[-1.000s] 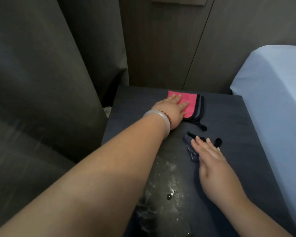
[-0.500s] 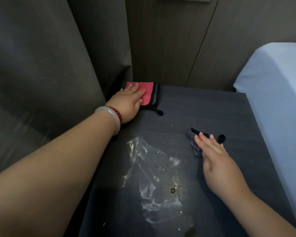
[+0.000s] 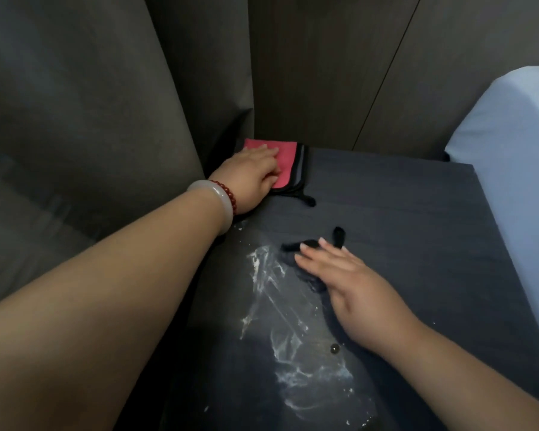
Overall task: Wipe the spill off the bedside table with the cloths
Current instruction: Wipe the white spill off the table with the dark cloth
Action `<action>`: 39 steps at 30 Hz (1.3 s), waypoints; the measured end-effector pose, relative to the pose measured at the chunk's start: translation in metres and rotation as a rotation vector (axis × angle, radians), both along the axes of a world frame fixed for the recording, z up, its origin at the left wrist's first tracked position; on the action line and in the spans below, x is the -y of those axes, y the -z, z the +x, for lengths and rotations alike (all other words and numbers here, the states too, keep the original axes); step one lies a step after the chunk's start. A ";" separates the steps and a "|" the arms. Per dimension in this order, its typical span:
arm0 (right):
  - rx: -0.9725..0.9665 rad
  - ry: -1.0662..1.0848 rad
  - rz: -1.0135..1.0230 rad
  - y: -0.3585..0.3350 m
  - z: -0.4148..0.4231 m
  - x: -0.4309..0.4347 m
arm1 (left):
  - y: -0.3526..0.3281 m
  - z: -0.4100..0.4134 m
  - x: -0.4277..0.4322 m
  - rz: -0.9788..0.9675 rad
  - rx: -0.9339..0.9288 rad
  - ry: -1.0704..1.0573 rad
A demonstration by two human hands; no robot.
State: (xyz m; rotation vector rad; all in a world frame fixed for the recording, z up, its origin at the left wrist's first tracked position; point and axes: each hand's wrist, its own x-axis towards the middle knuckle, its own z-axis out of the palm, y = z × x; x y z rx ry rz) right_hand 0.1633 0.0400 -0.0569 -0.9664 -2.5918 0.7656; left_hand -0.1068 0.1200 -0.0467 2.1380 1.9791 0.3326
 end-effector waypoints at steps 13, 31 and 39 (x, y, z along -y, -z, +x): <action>-0.001 -0.160 -0.024 0.001 -0.024 0.005 | -0.005 -0.010 -0.009 -0.192 -0.143 0.077; -0.045 0.121 -0.023 0.000 0.041 0.001 | -0.004 0.021 0.022 -0.082 0.106 -0.127; -0.084 0.181 0.029 0.004 0.039 0.001 | -0.015 0.075 0.167 -0.052 0.144 -0.495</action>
